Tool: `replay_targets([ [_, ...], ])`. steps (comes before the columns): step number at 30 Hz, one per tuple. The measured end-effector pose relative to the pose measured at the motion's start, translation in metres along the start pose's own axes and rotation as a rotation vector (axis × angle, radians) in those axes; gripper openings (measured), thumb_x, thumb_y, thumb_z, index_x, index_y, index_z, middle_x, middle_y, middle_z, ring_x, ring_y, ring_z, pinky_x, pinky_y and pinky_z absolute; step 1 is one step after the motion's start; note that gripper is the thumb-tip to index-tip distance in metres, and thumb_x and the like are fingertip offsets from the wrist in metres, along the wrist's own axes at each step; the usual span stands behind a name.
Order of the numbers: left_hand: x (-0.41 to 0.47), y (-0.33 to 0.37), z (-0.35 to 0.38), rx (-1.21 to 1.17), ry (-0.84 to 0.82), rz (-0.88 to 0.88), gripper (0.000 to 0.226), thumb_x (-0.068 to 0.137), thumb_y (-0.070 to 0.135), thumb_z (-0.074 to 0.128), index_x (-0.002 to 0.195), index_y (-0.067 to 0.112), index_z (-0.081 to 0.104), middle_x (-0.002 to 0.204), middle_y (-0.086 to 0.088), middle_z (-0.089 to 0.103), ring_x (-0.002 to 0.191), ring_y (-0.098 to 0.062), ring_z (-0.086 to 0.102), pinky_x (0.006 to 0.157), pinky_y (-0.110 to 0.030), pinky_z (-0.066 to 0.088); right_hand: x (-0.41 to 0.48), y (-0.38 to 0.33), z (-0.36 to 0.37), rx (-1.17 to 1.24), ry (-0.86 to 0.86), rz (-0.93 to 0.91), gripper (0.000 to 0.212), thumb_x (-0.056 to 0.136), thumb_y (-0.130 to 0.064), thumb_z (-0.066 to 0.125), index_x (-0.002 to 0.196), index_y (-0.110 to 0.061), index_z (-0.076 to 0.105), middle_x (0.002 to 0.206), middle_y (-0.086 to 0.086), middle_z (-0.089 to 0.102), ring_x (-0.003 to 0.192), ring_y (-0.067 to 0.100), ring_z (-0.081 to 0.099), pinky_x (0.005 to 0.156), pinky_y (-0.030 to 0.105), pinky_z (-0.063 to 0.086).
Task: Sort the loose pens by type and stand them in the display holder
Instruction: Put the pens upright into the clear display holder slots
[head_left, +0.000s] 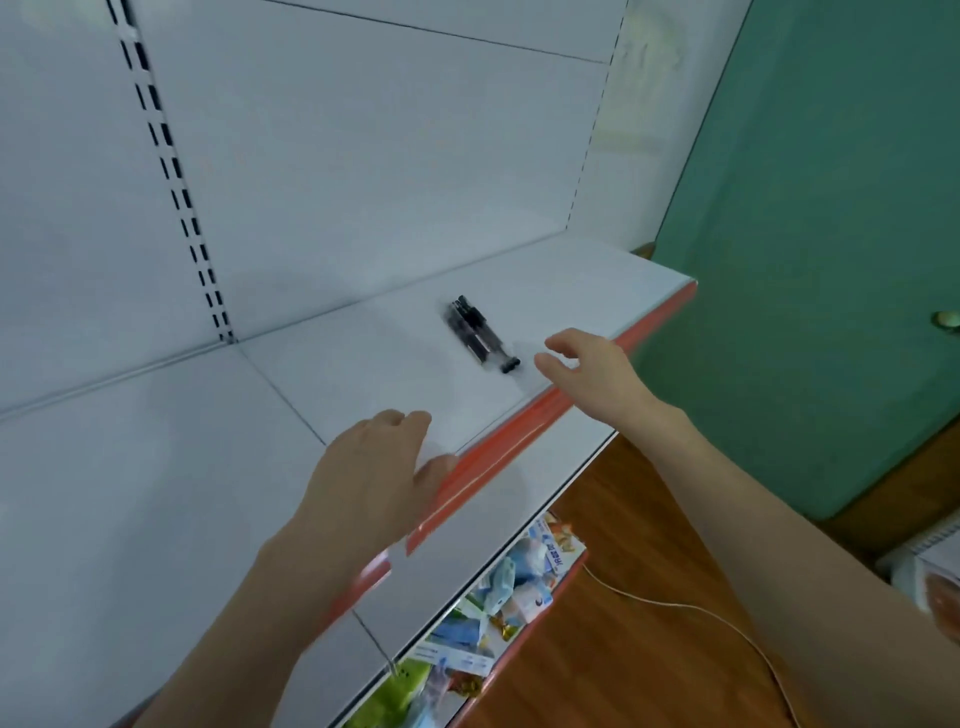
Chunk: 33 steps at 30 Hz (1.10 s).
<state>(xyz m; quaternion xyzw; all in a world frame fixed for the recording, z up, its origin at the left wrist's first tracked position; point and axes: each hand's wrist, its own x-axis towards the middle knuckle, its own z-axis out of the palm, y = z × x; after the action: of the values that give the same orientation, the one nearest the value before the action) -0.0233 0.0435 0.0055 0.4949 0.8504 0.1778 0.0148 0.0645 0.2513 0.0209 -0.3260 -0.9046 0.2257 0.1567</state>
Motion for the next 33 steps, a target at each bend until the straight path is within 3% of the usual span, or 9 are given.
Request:
replay_targets([
  [6, 0.068, 0.011, 0.023, 0.003, -0.013, -0.172, 0.046, 0.092, 0.044, 0.039, 0.127, 0.015, 0.044, 0.127, -0.007, 0.05, 0.114, -0.023, 0.049, 0.094, -0.034, 0.041, 0.089, 0.018, 0.017, 0.048, -0.126, -0.068, 0.035, 0.09, -0.031, 0.055, 0.114, -0.006, 0.058, 0.113, 0.008, 0.062, 0.099, 0.018, 0.054, 0.079, 0.022, 0.036],
  [10, 0.11, 0.018, 0.038, -0.027, 0.014, -0.311, 0.048, 0.091, 0.045, 0.042, 0.129, 0.017, 0.042, 0.125, -0.005, 0.052, 0.113, -0.022, 0.05, 0.094, -0.031, 0.039, 0.142, 0.026, 0.033, 0.046, -0.265, -0.167, 0.038, 0.082, -0.028, 0.063, 0.099, 0.006, 0.062, 0.096, 0.018, 0.065, 0.089, 0.029, 0.06, 0.078, 0.034, 0.047],
  [14, 0.149, 0.032, 0.05, -0.008, 0.091, -0.489, 0.047, 0.089, 0.045, 0.045, 0.116, 0.007, 0.052, 0.112, -0.011, 0.058, 0.103, -0.026, 0.053, 0.086, -0.032, 0.041, 0.181, 0.036, 0.031, 0.013, -0.43, -0.286, 0.026, 0.075, -0.011, 0.059, 0.056, -0.001, 0.044, 0.053, 0.011, 0.036, 0.051, 0.018, 0.032, 0.053, 0.026, 0.025],
  [19, 0.196, 0.055, 0.061, -0.006, 0.154, -0.65, 0.033, 0.086, 0.044, 0.049, 0.081, 0.011, 0.045, 0.077, -0.001, 0.043, 0.08, -0.023, 0.046, 0.062, -0.027, 0.032, 0.224, 0.055, 0.021, -0.044, -0.512, -0.355, 0.024, 0.07, -0.009, 0.061, 0.083, 0.011, 0.065, 0.082, 0.026, 0.068, 0.062, 0.016, 0.05, 0.06, 0.026, 0.036],
  [22, 0.215, 0.065, 0.067, 0.082, 0.122, -0.729, 0.04, 0.084, 0.05, 0.05, 0.086, 0.011, 0.042, 0.086, -0.004, 0.037, 0.084, -0.021, 0.039, 0.071, -0.027, 0.034, 0.24, 0.066, 0.017, -0.11, -0.528, -0.409, 0.021, 0.072, -0.01, 0.061, 0.082, 0.009, 0.064, 0.076, 0.024, 0.063, 0.067, 0.019, 0.05, 0.061, 0.027, 0.036],
  [26, 0.232, 0.069, 0.064, 0.101, 0.053, -0.817, 0.032, 0.087, 0.037, 0.051, 0.098, 0.007, 0.046, 0.103, -0.013, 0.047, 0.086, -0.026, 0.043, 0.07, -0.029, 0.035, 0.257, 0.08, 0.016, -0.101, -0.548, -0.435, 0.031, 0.074, -0.01, 0.063, 0.099, 0.009, 0.062, 0.099, 0.024, 0.067, 0.069, 0.018, 0.047, 0.064, 0.028, 0.034],
  [28, 0.237, 0.068, 0.062, 0.106, 0.017, -0.843, 0.03, 0.087, 0.031, 0.052, 0.101, 0.004, 0.046, 0.107, -0.016, 0.048, 0.089, -0.031, 0.048, 0.069, -0.03, 0.035, 0.261, 0.086, 0.012, -0.06, -0.598, -0.441, 0.029, 0.074, -0.012, 0.066, 0.085, 0.014, 0.062, 0.077, 0.028, 0.064, 0.063, 0.016, 0.043, 0.062, 0.027, 0.032],
  [30, 0.24, 0.067, 0.06, 0.105, -0.009, -0.869, 0.028, 0.086, 0.026, 0.054, 0.1, 0.003, 0.046, 0.107, -0.016, 0.051, 0.094, -0.033, 0.051, 0.069, -0.03, 0.035, 0.263, 0.089, 0.008, -0.038, -0.644, -0.442, 0.035, 0.074, -0.014, 0.068, 0.05, 0.002, 0.048, 0.048, 0.01, 0.042, 0.045, 0.013, 0.034, 0.052, 0.022, 0.027],
  [33, 0.245, 0.065, 0.059, 0.095, -0.003, -0.898, 0.011, 0.086, 0.014, 0.049, 0.091, 0.005, 0.045, 0.102, -0.016, 0.056, 0.08, -0.029, 0.047, 0.064, -0.03, 0.034, 0.265, 0.091, 0.005, -0.043, -0.669, -0.415, 0.04, 0.074, -0.015, 0.068, 0.051, -0.012, 0.037, 0.046, 0.002, 0.035, 0.042, 0.013, 0.033, 0.05, 0.023, 0.029],
])
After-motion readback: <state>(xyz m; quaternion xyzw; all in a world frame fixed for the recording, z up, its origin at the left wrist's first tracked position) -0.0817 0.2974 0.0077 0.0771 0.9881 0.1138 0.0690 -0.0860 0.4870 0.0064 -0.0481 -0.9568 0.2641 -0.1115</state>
